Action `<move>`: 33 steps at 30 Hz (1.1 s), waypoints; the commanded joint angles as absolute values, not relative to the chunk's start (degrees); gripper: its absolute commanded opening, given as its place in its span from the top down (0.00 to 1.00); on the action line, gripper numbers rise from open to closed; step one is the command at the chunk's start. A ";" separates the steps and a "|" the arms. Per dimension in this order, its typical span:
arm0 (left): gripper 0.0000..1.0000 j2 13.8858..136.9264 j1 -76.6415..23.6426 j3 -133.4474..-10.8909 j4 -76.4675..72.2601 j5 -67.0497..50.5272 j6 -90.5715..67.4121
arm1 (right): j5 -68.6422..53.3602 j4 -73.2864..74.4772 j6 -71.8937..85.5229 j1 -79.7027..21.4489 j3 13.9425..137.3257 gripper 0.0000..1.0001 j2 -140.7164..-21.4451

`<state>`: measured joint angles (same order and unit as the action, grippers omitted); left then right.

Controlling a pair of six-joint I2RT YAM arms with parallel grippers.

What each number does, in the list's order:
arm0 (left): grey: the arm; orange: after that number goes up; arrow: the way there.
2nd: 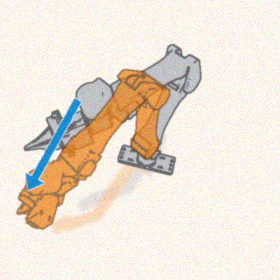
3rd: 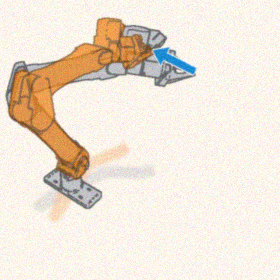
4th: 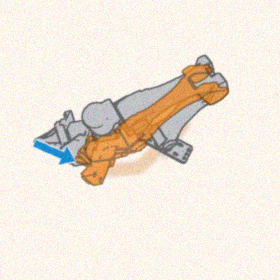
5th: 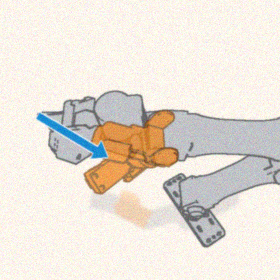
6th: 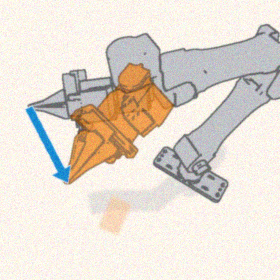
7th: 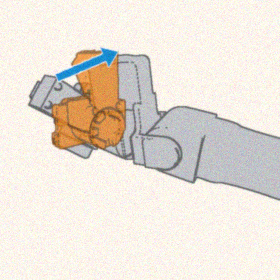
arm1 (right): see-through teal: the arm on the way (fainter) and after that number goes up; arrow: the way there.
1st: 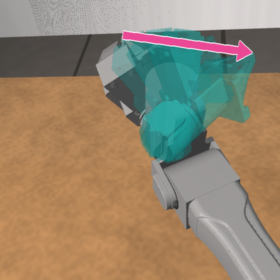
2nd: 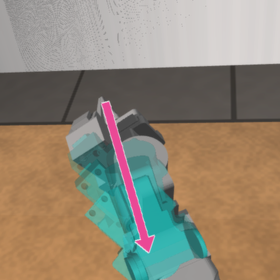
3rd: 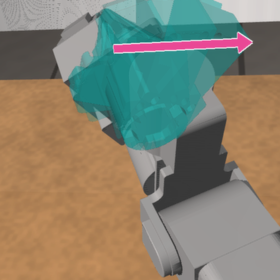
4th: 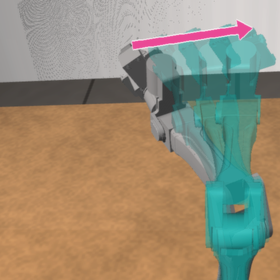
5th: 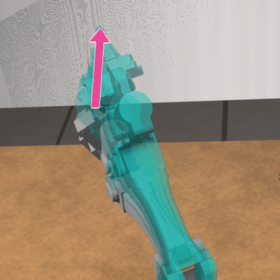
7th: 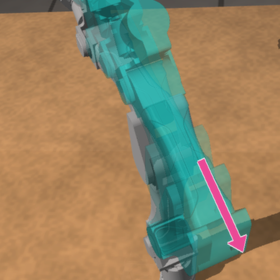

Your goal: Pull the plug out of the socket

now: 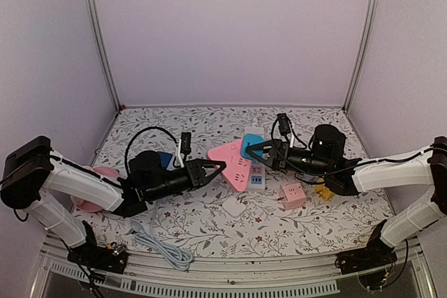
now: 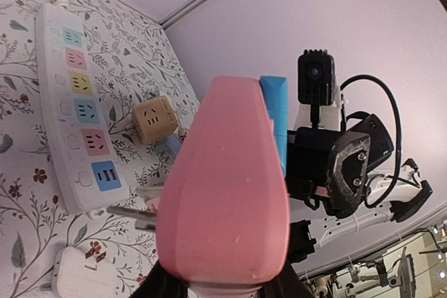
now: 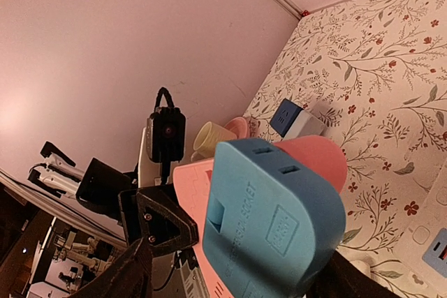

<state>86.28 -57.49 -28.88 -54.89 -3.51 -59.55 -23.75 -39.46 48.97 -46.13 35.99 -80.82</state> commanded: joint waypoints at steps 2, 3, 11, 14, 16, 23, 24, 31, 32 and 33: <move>1.00 86.65 -58.62 -30.26 -58.77 -4.36 -58.36 | -24.34 -42.98 50.80 -44.91 33.69 0.30 -79.36; 1.00 86.74 -58.64 -30.24 -58.82 -4.49 -58.32 | -24.49 -43.51 51.36 -44.65 33.34 0.33 -79.14; 1.00 87.39 -58.75 -30.60 -57.96 -4.37 -58.40 | -24.63 -45.26 53.08 -44.30 32.19 0.49 -76.80; 1.00 87.86 -58.95 -31.02 -57.89 -4.56 -58.31 | -24.58 -45.23 53.09 -44.23 32.14 0.54 -76.60; 1.00 88.10 -59.05 -31.35 -57.83 -4.75 -58.25 | -24.74 -45.28 53.13 -44.23 32.33 0.56 -76.75; 1.00 87.74 -59.18 -31.45 -57.57 -4.66 -57.86 | -25.49 -45.52 53.59 -44.21 32.85 0.59 -78.65; 1.00 87.60 -59.23 -31.39 -57.49 -4.56 -57.82 | -25.49 -45.51 53.69 -44.14 32.89 0.60 -78.88; 1.00 87.41 -59.22 -31.44 -57.20 -4.42 -57.57 | -26.18 -45.52 54.46 -44.04 33.28 0.67 -79.88; 1.00 87.38 -59.20 -31.42 -57.22 -4.45 -57.47 | -26.18 -45.50 54.61 -43.97 33.31 0.69 -79.92; 1.00 87.36 -59.19 -31.35 -57.22 -4.47 -57.54 | -26.27 -45.49 54.65 -43.97 33.29 0.71 -80.05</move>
